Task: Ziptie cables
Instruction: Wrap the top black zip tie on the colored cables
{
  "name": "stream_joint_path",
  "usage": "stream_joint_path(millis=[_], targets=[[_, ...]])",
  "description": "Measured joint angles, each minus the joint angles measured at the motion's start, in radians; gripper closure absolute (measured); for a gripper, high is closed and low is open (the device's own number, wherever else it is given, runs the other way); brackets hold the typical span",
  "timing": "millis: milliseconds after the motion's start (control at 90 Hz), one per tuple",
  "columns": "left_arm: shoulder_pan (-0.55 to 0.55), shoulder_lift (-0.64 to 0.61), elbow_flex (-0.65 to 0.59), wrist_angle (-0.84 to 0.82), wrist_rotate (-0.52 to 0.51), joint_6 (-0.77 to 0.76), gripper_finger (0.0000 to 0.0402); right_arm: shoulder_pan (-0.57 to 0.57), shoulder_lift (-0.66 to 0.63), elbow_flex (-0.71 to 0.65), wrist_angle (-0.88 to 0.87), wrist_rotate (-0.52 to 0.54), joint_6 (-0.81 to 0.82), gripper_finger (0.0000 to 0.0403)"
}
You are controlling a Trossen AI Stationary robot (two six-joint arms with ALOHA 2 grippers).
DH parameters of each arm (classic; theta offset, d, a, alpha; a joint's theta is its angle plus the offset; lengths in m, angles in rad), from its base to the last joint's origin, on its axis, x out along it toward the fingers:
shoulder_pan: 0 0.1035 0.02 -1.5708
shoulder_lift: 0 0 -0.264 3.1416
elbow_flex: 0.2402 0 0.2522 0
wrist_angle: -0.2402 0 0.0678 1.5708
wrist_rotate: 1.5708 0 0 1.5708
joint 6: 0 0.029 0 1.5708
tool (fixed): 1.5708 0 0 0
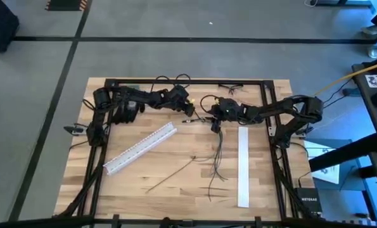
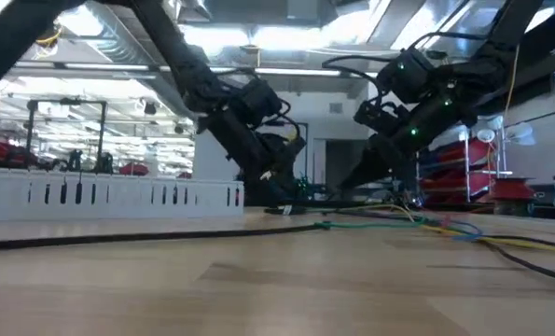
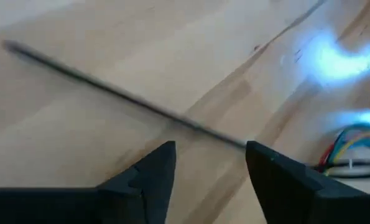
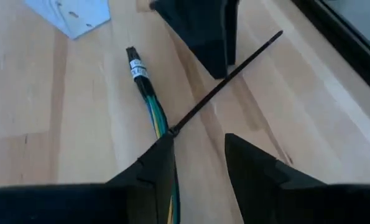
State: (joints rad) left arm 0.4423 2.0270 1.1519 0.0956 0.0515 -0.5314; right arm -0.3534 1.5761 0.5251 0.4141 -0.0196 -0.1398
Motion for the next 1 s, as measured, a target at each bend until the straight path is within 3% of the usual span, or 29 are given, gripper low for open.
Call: stream_joint_path(millis=[533, 789, 1000], targets=[[0.003, 0.011, 0.002, 0.047, -0.019, 0.012, 0.0235, 0.0, 0.0, 0.0, 0.007, 0.0, 0.0, 0.0267], [-0.023, 0.011, 0.003, 0.137, 0.058, 0.097, 0.0236, 0.0, 0.0, 0.0, 0.003, -0.039, 0.003, 0.0267], [-0.059, -0.01, 0.049, 0.027, 0.056, 0.242, 0.0236, 0.0, 0.0, 0.0, 0.002, -0.08, 0.049, 0.0267]])
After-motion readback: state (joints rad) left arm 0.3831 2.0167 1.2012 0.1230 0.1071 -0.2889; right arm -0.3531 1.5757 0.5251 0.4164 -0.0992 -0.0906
